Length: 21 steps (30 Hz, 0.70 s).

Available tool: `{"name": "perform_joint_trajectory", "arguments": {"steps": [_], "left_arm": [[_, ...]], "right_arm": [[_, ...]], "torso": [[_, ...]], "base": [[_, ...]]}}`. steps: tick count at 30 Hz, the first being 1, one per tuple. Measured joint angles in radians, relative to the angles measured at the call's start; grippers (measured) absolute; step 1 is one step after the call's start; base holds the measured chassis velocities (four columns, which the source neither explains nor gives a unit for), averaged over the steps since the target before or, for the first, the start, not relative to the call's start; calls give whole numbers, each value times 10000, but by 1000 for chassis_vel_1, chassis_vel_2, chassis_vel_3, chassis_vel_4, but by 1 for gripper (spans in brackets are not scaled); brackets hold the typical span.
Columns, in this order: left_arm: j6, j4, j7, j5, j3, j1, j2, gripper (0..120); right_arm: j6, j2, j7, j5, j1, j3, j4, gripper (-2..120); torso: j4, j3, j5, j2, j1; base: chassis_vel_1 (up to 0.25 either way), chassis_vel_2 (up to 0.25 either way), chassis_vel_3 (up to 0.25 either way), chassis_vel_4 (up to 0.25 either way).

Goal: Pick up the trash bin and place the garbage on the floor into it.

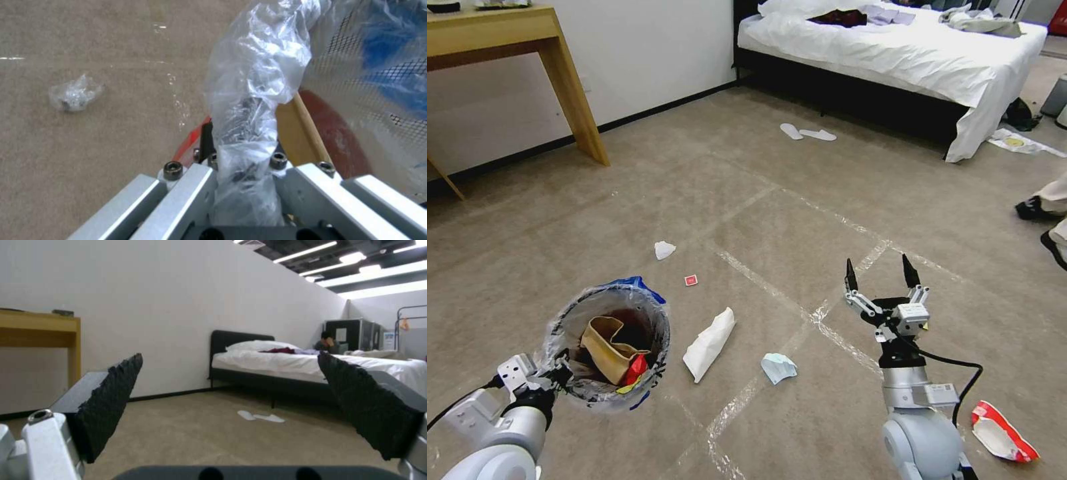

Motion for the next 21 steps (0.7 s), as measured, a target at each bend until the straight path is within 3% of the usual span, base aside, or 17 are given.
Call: {"name": "perform_joint_trajectory", "arguments": {"steps": [8, 13, 15, 16, 18, 19, 20, 21], "left_arm": [[-4, 72, 0, 27, -1, -29, -36, 1], [-9, 123, 2, 57, 9, -49, -46, 1], [-12, 153, 3, 78, 15, -68, -48, 1], [-12, 153, 3, 78, 15, -68, -48, 1], [-11, 184, 4, 96, 15, -73, -47, 1], [-12, 193, 3, 102, 7, -62, -46, 1], [-12, 193, 3, 102, 7, -62, -46, 1], [-11, 194, 4, 104, 7, -52, -44, 1]], "right_arm": [[-57, 31, 22, 8, 127, -181, -229, 100], [-588, -59, 570, 228, 241, -502, -328, 100], [-1712, -243, 1516, 595, 375, -985, -414, 100], [-1712, -243, 1516, 595, 375, -985, -414, 100], [-3445, -442, 2823, 1506, 557, -1492, -528, 100], [-4999, -593, 3690, 2507, 706, -1842, -646, 100], [-4999, -593, 3690, 2507, 706, -1842, -646, 100], [-5977, -688, 4241, 3231, 841, -2094, -769, 100]], "torso": [[-1, -1, 0, 0, -2], [-1, 0, -1, 0, -1], [-2, 0, 0, 0, -1], [-2, 0, 0, 0, -1], [-1, -1, -1, 0, -1], [-2, -1, -1, 0, -2], [-2, -1, -1, 0, -2], [1, -1, 1, 0, -2]], "base": [[-21, 11, 10, -14], [-54, 47, 56, -52], [-21, 26, 8, -27], [0, 0, 0, 0], [0, 0, 0, 0], [0, 0, 0, 0], [0, 0, 0, 0], [0, 0, 0, 0]]}}
